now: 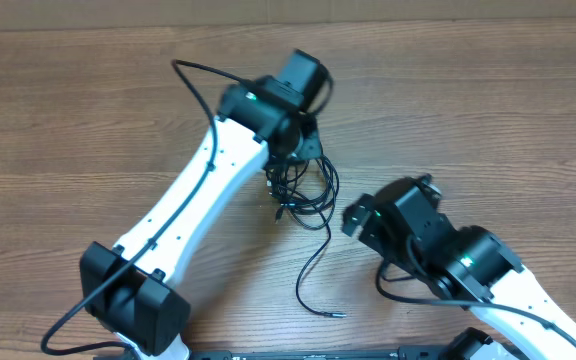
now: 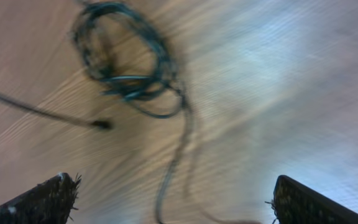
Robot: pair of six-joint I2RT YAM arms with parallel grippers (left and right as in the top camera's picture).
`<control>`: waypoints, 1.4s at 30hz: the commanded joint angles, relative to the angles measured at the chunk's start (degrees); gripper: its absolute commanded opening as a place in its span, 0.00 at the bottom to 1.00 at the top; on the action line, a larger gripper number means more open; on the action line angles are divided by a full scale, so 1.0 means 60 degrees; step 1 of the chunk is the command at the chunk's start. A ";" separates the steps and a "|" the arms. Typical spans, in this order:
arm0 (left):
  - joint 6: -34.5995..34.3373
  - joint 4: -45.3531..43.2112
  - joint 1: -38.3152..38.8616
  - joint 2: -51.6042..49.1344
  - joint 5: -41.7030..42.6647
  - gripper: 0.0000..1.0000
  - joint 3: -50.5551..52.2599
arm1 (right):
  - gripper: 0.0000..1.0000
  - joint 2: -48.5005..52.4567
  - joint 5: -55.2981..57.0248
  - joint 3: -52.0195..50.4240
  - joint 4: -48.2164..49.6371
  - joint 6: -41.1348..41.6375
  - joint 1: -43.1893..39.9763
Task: Untangle cables
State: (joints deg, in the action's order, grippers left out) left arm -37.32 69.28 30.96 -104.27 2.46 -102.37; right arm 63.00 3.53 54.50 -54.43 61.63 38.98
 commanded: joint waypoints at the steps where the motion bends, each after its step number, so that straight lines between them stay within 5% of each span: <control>1: 0.1016 0.0018 -0.0514 0.0219 0.1239 0.04 -0.0288 | 1.00 0.0386 -0.1086 0.0036 0.0743 -0.1275 -0.0015; 13: 0.4328 0.0499 -0.1490 0.0233 0.3355 0.04 -0.1129 | 1.00 0.2801 -0.0164 0.0036 0.2579 -0.1402 -0.0015; 24: 0.4583 0.1752 -0.1796 0.1016 0.3566 0.04 -0.2667 | 0.99 0.5319 0.1494 0.0036 0.5858 -0.1526 -0.0029; 26: 0.4583 0.1869 -0.1858 0.1239 0.3595 0.04 -0.2667 | 0.85 0.5504 0.2040 0.0036 0.6251 -0.1610 -0.0029; 29: 0.4583 0.1953 -0.2069 0.1614 0.3563 0.04 -0.2667 | 0.26 0.5552 0.2473 0.0036 0.6517 -0.1814 -0.0029; 31: 0.4579 0.1916 -0.2259 0.1789 0.3559 0.04 -0.2667 | 0.04 0.5541 0.2142 0.0040 0.6623 -0.2426 -0.0029; 38: 0.3093 0.1836 -0.2991 0.1759 0.0849 0.04 -0.2510 | 0.04 0.4473 -0.0328 0.0055 0.4703 -0.3402 -0.0029; 42: 0.2004 0.1792 -0.3020 0.1020 -0.0164 0.05 -0.2226 | 0.04 0.1996 -0.1133 0.0055 0.2397 -0.4146 -0.0033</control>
State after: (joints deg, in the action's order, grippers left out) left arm -19.11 80.55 13.08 -94.78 8.54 -116.64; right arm 85.47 2.33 54.35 -36.95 40.97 39.00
